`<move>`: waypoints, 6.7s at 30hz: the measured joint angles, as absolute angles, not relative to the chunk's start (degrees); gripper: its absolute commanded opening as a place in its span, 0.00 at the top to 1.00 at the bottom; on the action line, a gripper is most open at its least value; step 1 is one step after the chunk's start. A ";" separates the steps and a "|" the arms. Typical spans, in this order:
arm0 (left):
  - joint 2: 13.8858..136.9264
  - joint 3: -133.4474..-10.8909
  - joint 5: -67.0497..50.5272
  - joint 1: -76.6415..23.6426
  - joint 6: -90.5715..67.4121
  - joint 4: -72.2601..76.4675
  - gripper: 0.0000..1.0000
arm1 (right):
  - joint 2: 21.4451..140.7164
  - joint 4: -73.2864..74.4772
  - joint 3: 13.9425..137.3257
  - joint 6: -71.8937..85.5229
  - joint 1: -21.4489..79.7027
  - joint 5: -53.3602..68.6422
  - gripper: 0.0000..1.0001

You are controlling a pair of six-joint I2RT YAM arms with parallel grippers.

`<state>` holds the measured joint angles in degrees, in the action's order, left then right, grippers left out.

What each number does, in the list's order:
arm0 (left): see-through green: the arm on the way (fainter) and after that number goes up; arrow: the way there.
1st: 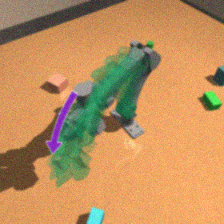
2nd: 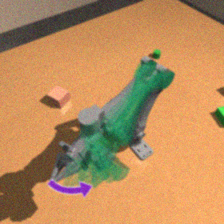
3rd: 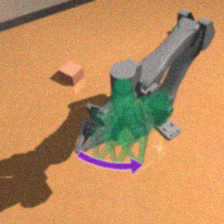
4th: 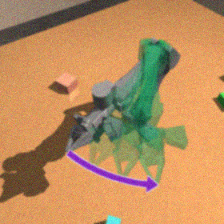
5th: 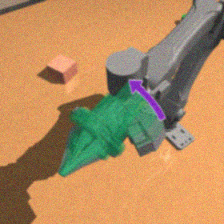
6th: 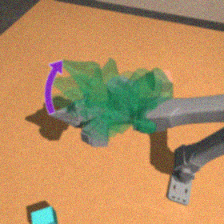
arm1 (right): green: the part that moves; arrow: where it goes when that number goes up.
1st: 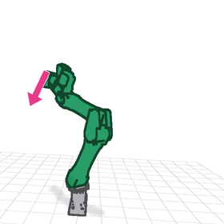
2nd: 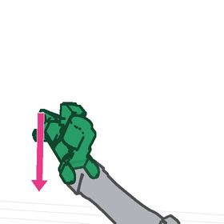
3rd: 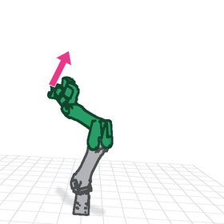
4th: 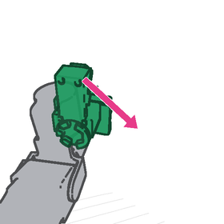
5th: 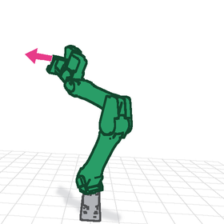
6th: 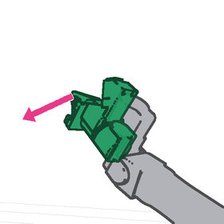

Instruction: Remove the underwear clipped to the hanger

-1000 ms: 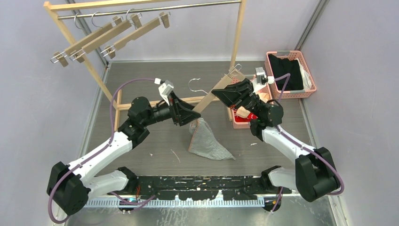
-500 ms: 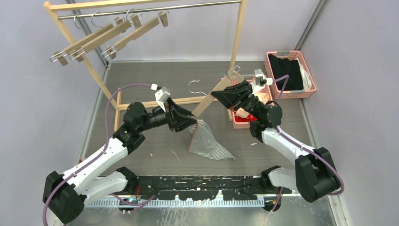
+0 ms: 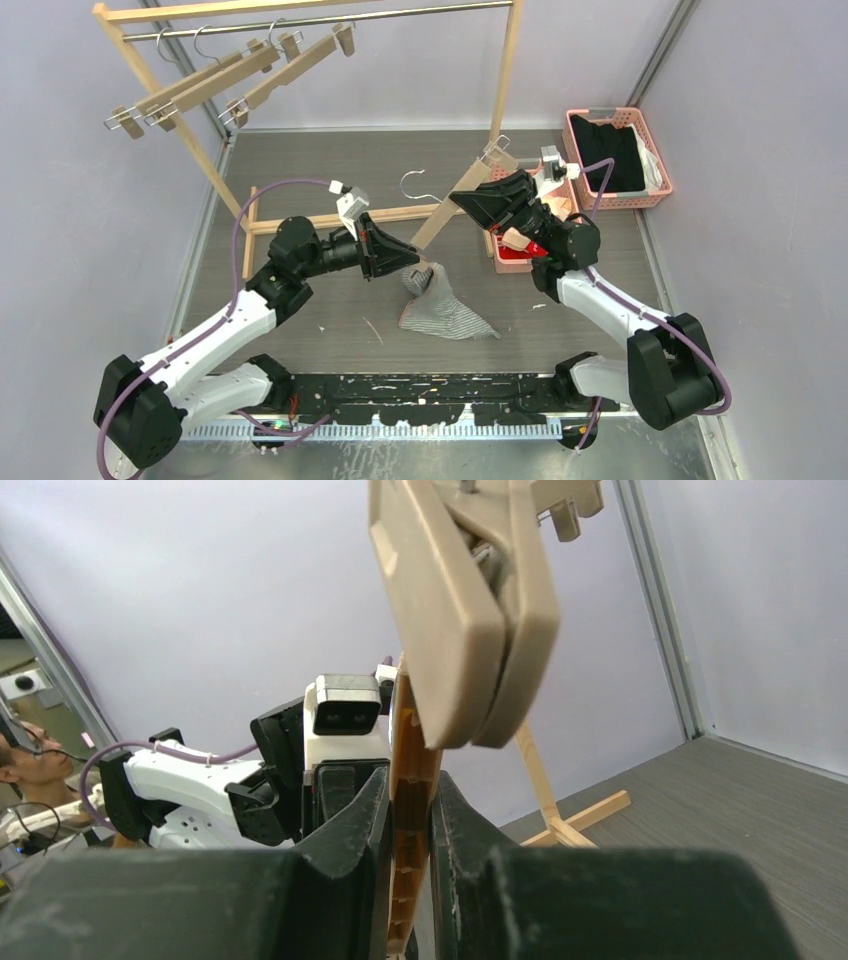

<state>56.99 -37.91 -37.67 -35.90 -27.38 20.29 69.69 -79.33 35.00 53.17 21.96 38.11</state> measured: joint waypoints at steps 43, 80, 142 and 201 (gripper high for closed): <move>67.37 -46.09 -40.88 -36.01 -29.65 29.17 0.94 | 67.83 -77.56 34.48 52.14 22.55 37.58 0.99; 53.47 -61.82 1.80 -36.14 -8.03 -41.17 1.00 | 62.78 -4.19 29.02 16.97 56.18 -6.74 0.44; 91.31 -124.20 -8.45 -24.53 -3.57 -57.23 1.00 | 69.80 -4.69 47.29 7.33 18.87 -33.21 0.99; 93.69 -131.98 -9.58 -20.49 -8.34 -48.12 1.00 | 74.43 -3.46 42.85 16.51 15.92 -20.84 0.25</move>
